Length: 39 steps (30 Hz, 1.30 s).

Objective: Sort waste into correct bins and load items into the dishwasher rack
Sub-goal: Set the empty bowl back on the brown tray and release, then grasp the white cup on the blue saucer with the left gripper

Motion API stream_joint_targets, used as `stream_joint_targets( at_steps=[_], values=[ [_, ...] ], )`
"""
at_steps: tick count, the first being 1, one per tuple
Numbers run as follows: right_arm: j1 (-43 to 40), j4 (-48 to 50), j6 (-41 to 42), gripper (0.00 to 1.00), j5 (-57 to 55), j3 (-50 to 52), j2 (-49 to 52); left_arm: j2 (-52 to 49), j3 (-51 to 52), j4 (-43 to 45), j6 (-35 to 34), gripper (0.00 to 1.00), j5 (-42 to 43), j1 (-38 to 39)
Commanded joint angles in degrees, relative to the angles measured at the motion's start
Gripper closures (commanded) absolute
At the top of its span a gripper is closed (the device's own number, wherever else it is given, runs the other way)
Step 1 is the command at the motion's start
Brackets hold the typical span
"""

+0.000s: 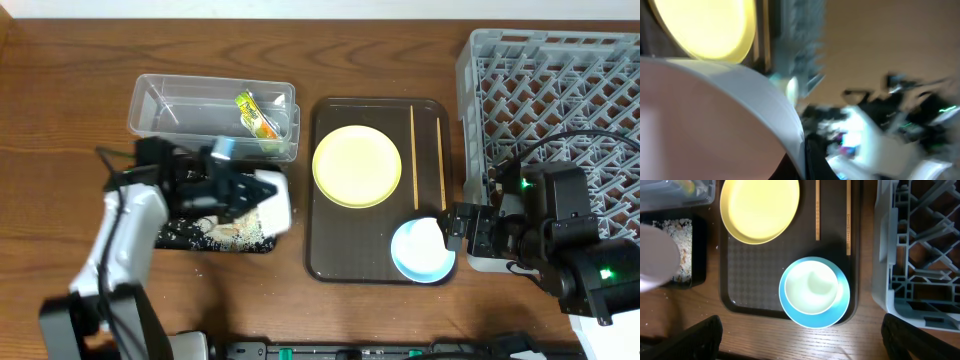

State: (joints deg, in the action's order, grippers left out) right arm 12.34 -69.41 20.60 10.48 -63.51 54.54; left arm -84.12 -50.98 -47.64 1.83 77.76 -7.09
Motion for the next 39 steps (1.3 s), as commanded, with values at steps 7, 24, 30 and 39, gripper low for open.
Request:
stream_joint_targets(
  at_steps=[7,24,30,39],
  values=[
    [-0.7,0.4,0.6,0.01,0.1,0.3,0.0,9.2,-1.6,12.0,-22.3,0.94,-49.1,34.8],
    [-0.7,0.4,0.6,0.01,0.1,0.3,0.0,-3.7,-1.9,24.0,-33.2,0.6,-69.5,56.8],
    [-0.7,0.5,0.6,0.01,0.0,0.3,0.0,0.2,-4.9,17.7,-33.2,0.42,-69.9,53.0],
    [-0.7,-0.2,0.6,0.3,-4.7,1.8,1.0,15.5,-8.9,8.5,-30.6,0.29,-70.9,50.2]
  ],
)
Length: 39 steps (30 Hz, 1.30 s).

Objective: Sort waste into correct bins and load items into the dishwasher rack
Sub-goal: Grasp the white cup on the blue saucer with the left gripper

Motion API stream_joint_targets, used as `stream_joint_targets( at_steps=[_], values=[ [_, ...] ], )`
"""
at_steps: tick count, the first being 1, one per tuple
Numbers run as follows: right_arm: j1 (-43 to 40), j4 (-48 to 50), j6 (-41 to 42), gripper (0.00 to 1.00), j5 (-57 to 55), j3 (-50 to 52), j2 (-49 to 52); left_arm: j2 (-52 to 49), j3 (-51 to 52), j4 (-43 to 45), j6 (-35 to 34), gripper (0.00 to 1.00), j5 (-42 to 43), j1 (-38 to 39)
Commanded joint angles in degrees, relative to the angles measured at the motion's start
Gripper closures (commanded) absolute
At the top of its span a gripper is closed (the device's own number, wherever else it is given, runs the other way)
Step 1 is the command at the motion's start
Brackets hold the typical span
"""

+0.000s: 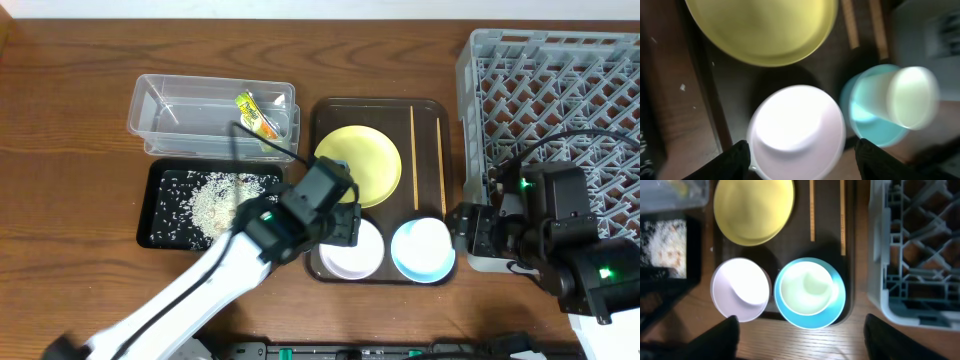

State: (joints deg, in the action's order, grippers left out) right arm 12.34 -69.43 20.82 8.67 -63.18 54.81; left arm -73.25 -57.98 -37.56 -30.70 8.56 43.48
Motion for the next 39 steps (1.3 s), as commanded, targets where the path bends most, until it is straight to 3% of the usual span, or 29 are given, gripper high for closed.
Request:
stream_joint_targets(
  at_steps=[1,7,13,18,24,30,39],
  values=[
    [-0.7,-0.2,0.4,0.31,-2.8,2.2,1.1,6.5,-1.9,-2.6,1.9,0.28,-2.7,-0.7],
    [-0.6,1.0,1.4,0.32,-2.2,8.7,3.9,17.5,-1.9,-10.3,1.9,0.25,-9.7,-5.3],
    [-0.6,4.0,1.4,0.28,-2.1,9.8,4.8,24.5,-1.9,-13.9,2.6,0.24,-10.4,-12.1],
    [-0.6,4.5,1.4,0.26,-2.1,9.8,4.8,25.6,-1.9,-15.3,2.6,0.24,-8.8,-13.2],
    [-0.8,6.3,3.4,0.25,-2.9,9.5,4.8,18.3,-1.9,-6.3,6.3,0.31,7.3,-10.2],
    [-3.8,3.9,4.0,0.24,-2.9,3.0,3.3,5.6,-1.9,3.5,6.7,0.33,9.0,-3.7],
    [-9.0,-0.9,3.8,0.14,-2.8,-4.5,-4.1,-11.6,-1.9,17.7,5.5,0.35,9.0,6.0]
  ],
)
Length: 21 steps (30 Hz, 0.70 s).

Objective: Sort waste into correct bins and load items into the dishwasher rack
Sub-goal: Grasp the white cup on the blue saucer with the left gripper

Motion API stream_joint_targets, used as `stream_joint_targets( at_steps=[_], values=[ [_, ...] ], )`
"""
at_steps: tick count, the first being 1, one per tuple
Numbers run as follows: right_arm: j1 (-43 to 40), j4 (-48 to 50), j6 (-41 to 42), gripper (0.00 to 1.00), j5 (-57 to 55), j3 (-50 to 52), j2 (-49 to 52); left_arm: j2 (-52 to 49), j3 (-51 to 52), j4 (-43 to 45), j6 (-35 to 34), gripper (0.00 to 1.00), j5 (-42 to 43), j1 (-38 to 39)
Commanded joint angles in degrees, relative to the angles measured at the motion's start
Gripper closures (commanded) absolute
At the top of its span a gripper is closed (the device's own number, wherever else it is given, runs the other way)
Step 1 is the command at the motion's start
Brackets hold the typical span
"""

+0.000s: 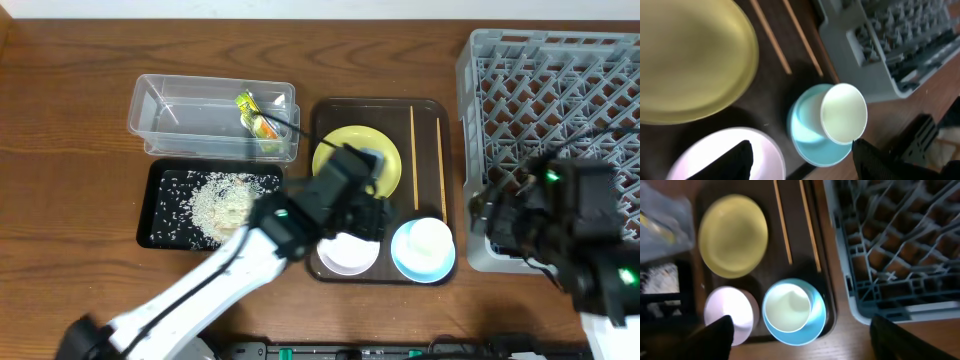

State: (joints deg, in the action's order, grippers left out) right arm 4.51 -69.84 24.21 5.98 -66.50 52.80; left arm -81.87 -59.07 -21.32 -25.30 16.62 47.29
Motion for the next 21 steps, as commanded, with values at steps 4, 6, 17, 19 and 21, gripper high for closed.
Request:
stream_joint_targets(
  at_steps=[4,6,17,19,21],
  values=[
    [-1.3,-1.0,0.7,0.12,-0.1,-1.2,-5.4,-8.3,-0.8,4.6,-0.5,0.39,0.7,4.7],
    [-1.3,-1.5,0.7,0.12,-0.1,-1.2,-6.3,-10.3,-0.8,6.0,-0.5,0.41,0.7,5.6],
    [-1.3,-3.6,0.6,0.12,-0.1,-1.2,-6.4,-17.6,-0.8,8.5,-1.0,0.75,-2.3,10.0],
    [-1.3,-3.9,0.6,0.11,-0.1,-1.2,-6.4,-17.3,-1.0,8.4,-1.4,0.81,-2.3,9.8],
    [-1.3,-4.3,0.6,0.11,-0.2,-1.2,-6.4,-16.3,-1.7,7.6,-1.6,0.89,-2.3,9.3]
  ],
)
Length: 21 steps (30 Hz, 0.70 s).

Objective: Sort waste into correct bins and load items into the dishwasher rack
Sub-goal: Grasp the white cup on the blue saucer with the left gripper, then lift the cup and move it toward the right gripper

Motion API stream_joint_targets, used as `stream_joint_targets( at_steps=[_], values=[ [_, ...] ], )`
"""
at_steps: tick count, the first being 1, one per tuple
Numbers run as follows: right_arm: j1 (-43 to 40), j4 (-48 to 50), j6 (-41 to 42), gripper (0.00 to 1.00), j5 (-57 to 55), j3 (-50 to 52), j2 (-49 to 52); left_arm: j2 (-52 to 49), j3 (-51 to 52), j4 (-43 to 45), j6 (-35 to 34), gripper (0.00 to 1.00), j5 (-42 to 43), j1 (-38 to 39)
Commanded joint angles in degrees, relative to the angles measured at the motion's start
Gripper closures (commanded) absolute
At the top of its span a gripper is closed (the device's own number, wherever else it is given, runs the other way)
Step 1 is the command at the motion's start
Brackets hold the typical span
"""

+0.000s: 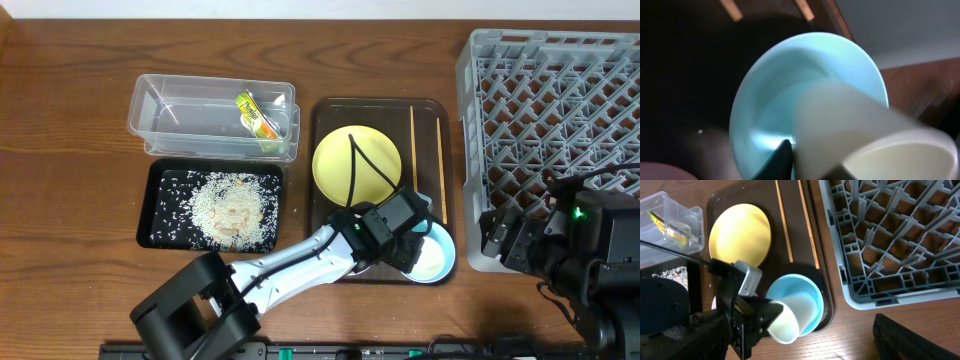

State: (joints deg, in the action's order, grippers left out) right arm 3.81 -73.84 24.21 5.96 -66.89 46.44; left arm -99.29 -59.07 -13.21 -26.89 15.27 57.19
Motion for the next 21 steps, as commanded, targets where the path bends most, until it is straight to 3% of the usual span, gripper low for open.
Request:
stream_joint_targets(
  at_steps=[1,9,12,16,21],
  values=[
    [-0.6,-0.4,0.6,0.11,-0.1,-0.8,0.0,2.1,-2.3,-1.2,0.0,0.89,-0.9,-0.9],
    [-0.6,-0.5,0.6,0.1,-0.1,-0.8,0.0,13.8,-3.3,-8.5,0.0,0.91,-0.6,-6.7],
    [-0.6,0.3,-1.3,0.1,0.3,-0.8,0.0,19.5,-3.3,-11.7,0.1,0.93,3.6,-11.1],
    [-0.6,3.2,-13.4,0.11,9.6,-0.8,0.0,26.9,-3.3,-12.9,0.5,0.94,19.1,-20.5],
    [-0.5,8.6,-29.5,0.1,38.6,-0.8,0.0,32.5,-3.3,-11.0,1.3,0.94,46.1,-33.6]
  ],
)
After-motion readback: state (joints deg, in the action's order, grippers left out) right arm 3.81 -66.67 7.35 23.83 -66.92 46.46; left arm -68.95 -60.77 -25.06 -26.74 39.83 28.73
